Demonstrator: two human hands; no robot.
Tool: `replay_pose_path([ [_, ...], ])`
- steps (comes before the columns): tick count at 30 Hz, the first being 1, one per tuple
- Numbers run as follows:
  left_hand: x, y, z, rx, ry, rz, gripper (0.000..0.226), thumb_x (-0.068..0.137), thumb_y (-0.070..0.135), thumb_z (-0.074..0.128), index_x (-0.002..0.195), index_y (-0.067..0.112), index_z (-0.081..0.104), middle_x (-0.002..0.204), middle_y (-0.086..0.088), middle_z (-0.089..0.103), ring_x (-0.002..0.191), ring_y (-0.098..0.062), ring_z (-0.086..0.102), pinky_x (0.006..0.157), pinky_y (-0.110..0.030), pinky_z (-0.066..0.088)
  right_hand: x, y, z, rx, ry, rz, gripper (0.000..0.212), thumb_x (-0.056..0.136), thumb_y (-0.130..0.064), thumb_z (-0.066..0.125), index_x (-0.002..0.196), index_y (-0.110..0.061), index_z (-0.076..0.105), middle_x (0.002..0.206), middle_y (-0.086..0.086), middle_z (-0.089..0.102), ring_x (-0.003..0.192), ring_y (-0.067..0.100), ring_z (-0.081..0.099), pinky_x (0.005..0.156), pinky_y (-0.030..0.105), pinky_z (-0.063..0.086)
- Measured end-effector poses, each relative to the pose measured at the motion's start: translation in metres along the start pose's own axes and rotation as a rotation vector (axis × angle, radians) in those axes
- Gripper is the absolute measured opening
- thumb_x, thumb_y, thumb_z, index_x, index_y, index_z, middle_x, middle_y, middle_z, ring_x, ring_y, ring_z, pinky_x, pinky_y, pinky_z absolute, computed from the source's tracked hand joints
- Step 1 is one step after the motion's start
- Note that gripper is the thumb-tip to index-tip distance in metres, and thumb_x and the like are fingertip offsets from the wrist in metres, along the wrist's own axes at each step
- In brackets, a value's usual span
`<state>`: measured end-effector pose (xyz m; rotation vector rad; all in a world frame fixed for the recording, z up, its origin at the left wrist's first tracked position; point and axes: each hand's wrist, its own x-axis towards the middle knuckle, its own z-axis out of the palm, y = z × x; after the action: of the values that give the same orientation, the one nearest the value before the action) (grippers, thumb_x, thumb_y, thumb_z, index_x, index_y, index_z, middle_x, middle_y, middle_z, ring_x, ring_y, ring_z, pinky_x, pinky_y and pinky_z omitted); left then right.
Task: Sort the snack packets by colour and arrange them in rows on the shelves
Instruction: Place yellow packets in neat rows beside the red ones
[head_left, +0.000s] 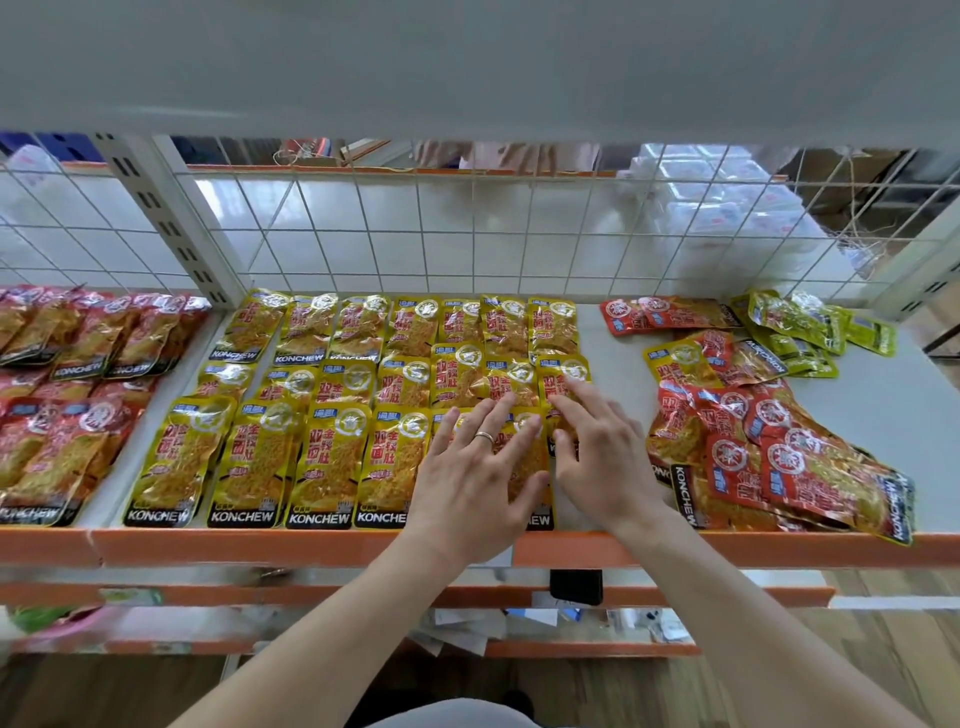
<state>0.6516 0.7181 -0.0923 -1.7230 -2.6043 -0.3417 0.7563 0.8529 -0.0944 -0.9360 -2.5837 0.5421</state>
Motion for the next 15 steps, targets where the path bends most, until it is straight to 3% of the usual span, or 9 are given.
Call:
replay_pose_path([
  [15, 0.0020, -0.0015, 0.0021, -0.008, -0.013, -0.014, 0.063, 0.091, 0.058, 0.033, 0.148, 0.034, 0.044, 0.162, 0.003, 0.030, 0.149, -0.020, 0.027, 0.123, -0.045, 0.012, -0.0010, 0.0016, 0.0087, -0.001, 0.018, 0.010, 0.045, 0.093, -0.016, 0.058, 0.137, -0.018, 0.057, 0.153, 0.001, 0.044, 0.142, 0.020, 0.037, 0.109, 0.041, 0.034],
])
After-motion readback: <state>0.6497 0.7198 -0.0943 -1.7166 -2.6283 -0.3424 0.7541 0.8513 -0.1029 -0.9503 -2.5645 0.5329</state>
